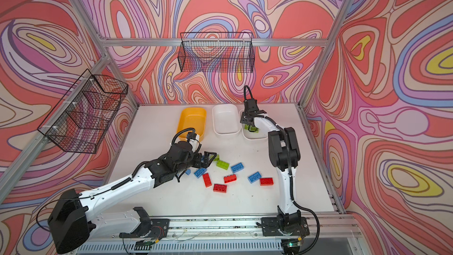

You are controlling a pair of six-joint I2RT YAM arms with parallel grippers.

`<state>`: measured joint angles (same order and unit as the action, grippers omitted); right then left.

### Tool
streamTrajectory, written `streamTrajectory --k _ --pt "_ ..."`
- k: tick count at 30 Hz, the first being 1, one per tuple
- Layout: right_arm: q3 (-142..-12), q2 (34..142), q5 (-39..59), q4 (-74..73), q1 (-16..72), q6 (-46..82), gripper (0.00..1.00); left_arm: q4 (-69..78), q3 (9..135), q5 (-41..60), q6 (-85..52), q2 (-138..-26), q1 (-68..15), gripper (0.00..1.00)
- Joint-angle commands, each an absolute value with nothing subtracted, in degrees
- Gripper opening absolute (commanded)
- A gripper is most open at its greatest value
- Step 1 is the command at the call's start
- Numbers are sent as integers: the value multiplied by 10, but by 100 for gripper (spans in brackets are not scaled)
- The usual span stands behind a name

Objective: Sort the legos into containers by color
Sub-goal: 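Move the right gripper to a lime-green brick among the scattered bricks and grasp it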

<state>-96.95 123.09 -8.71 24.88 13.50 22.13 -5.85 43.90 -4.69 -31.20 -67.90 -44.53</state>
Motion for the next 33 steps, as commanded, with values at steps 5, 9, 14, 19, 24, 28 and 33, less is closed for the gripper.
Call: streamTrajectory --k 5,9,14,19,24,28,33 --pt "-841 1054 -94 255 199 223 74 -79 357 -46 -352 -562 -443 100" --pt "-771 996 -75 274 256 214 77 -106 311 -54 -369 -488 -443 100" --pt "-673 946 -34 237 321 228 77 -147 255 -61 -390 -390 -445 100" --pt "-638 950 -39 233 380 238 77 -204 233 -76 -402 -310 -446 100" --pt "-630 961 -44 252 421 215 77 -232 224 -76 -412 -269 -446 100" --pt "-603 958 -21 232 425 198 77 -233 214 -72 -418 -259 -446 100" --pt "-592 969 7 210 425 188 78 -223 209 -66 -423 -264 -446 100"
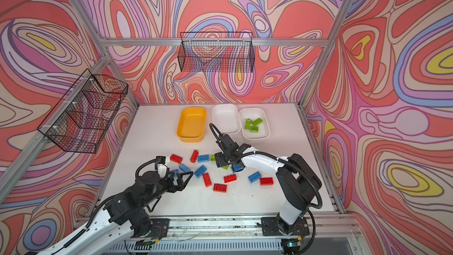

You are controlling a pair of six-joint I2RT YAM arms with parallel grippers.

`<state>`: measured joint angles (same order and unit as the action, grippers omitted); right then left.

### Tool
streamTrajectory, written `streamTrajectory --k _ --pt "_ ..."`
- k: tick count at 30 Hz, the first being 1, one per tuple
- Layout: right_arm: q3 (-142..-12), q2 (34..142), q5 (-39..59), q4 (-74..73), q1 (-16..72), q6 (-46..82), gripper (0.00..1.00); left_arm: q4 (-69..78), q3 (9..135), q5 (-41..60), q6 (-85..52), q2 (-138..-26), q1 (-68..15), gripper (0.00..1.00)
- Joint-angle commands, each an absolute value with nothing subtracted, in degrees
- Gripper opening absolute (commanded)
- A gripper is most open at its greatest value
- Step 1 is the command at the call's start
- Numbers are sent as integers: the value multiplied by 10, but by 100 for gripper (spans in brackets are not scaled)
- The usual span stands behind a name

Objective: Sort the legos into containers by color
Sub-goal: 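Move the right gripper to a lime-green brick among the scattered bricks and grasp it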

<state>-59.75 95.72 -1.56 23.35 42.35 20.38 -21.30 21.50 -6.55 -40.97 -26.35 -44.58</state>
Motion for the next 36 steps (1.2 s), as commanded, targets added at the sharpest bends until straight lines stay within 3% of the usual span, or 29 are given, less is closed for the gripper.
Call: streamTrajectory --k 1,23,36 --pt "-592 973 12 207 425 187 78 -223 209 -65 -423 -265 -446 100" --pt "-546 987 62 172 431 199 74 -217 205 -71 -423 -261 -446 100" --pt "-601 1053 -14 209 448 227 42 -240 200 -77 -421 -235 -446 100"
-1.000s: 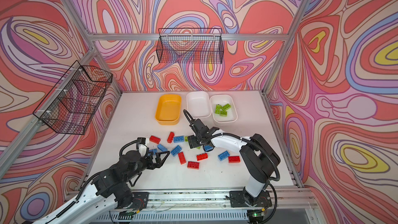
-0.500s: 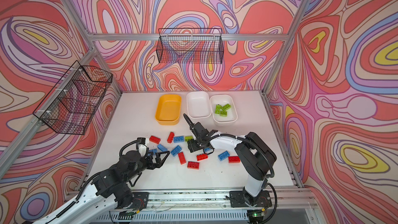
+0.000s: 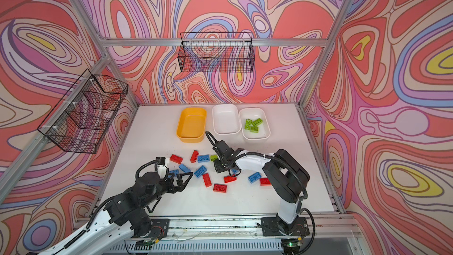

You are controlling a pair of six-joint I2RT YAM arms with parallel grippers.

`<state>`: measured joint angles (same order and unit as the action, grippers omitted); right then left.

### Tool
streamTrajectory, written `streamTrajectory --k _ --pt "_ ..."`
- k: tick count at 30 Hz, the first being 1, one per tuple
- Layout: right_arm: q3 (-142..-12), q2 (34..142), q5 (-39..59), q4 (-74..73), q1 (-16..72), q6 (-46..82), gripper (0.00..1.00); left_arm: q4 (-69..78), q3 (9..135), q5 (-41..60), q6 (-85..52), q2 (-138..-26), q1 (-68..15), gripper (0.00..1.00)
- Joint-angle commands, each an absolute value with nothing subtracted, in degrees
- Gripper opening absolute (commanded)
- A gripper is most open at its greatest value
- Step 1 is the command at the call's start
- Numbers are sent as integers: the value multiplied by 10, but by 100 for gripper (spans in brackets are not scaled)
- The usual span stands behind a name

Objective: Sort the legos into containers by color
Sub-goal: 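Move the right gripper to a lime-green brick among the scattered bricks and grasp it, then carry the lime-green brick with the right gripper into the farther white tray and release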

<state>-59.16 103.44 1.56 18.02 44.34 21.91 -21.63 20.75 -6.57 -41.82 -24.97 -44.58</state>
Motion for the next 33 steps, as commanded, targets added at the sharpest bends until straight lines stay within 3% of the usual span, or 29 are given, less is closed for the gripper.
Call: streamTrajectory --k 1,6,13,19,26,33 --pt "-605 1053 -17 213 449 227 40 -244 200 -81 -421 -230 -446 100" --pt "-610 1013 -35 233 451 234 30 -245 204 -83 -415 -226 -446 100" --pt "-657 933 -119 302 435 231 29 -203 224 -69 -398 -290 -446 100" --pt "-694 924 -110 299 312 215 28 -121 244 -52 -380 -388 -446 100" --pt "-781 1013 -90 270 189 195 28 -69 326 -44 -347 -515 -445 100" --pt "-901 1149 -95 261 133 189 28 -46 383 -40 -319 -609 -443 100"
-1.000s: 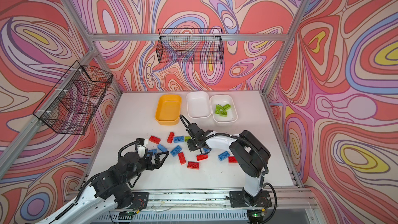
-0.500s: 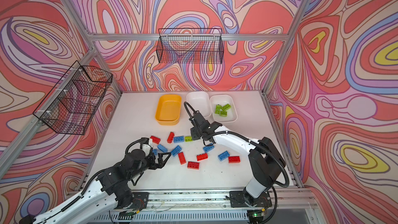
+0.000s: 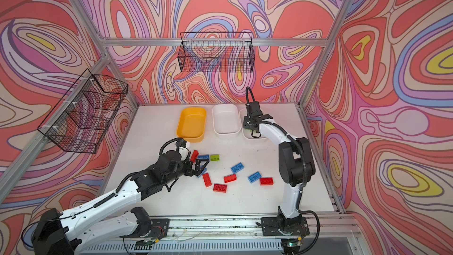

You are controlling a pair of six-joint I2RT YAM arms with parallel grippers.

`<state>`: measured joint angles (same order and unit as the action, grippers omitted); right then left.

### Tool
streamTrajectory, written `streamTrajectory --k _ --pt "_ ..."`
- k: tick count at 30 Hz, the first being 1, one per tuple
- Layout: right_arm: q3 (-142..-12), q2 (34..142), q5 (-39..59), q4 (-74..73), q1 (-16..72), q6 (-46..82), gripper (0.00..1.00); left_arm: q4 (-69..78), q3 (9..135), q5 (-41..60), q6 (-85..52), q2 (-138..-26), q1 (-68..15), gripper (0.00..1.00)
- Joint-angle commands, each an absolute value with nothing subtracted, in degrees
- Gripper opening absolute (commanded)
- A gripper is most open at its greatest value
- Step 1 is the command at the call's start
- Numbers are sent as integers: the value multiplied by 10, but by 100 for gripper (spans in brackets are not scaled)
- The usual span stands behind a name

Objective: Sort the legos into containers by color
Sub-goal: 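Carry the lime-green brick with the right gripper into the farther white tray and release, then move the right gripper to the last lime-green brick and grasp it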

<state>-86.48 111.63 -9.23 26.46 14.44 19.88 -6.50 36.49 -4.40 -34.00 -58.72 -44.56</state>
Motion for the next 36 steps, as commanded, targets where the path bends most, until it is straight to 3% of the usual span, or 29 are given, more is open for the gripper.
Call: streamTrajectory --k 1,8,10,14,16,21,28,36 --pt "-922 1171 -103 263 129 189 28 -44 388 -41 -316 -619 -442 100" --pt "-1019 1266 -117 271 111 185 32 -56 415 -49 -298 -657 -440 100" --pt "-1032 1277 -118 271 109 184 39 -58 416 -55 -296 -656 -439 100" --pt "-1027 1268 -116 268 109 181 64 -72 414 -60 -294 -647 -439 100" --pt "-1014 1249 -111 268 109 183 69 -76 409 -62 -297 -637 -439 100" --pt "-928 1159 -92 253 128 200 73 -80 377 -65 -319 -590 -439 100" --pt "-796 1040 -112 249 240 230 73 -95 304 -56 -363 -487 -439 100" --pt "-709 1016 -103 211 371 295 73 -163 234 -66 -391 -357 -439 100"
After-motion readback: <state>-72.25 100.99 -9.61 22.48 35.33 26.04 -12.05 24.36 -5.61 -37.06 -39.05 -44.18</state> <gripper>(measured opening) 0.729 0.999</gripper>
